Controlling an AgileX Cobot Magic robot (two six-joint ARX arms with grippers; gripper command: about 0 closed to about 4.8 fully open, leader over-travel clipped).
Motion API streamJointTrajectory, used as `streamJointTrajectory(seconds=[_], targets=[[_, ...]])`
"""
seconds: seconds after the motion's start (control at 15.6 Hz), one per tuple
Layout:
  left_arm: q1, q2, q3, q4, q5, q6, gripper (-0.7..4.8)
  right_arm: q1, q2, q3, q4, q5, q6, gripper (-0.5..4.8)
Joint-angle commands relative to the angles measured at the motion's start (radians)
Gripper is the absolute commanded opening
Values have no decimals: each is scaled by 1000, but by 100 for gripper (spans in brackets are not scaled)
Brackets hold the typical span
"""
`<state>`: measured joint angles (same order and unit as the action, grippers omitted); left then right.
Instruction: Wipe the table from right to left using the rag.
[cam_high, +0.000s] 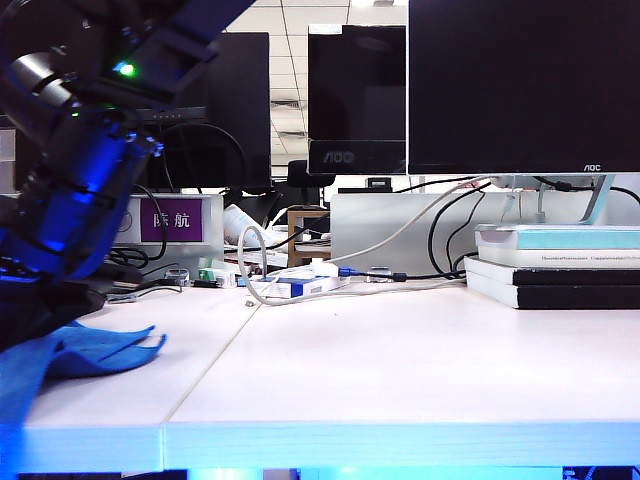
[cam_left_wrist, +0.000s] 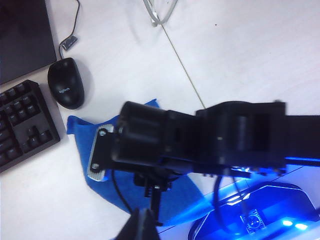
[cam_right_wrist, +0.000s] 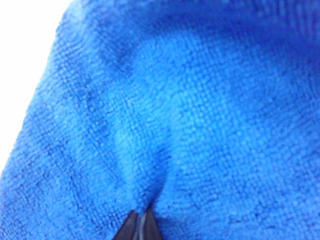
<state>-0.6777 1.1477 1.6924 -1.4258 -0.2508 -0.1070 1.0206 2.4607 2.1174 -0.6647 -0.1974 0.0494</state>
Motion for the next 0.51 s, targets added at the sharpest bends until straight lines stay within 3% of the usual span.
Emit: streamJointTrajectory(seconds=[0.06,0.32,0.51], targets=[[0,-6,3,-5,-3,-5,-5,5,68,76,-72,-8,5,-1],[2,-11,3,-5,-4,3,-5,12,82,94,-73,-8,14,-1],[110,-11,0,-5,1,2,-6,13,82,95,-73,-8,14,-1]])
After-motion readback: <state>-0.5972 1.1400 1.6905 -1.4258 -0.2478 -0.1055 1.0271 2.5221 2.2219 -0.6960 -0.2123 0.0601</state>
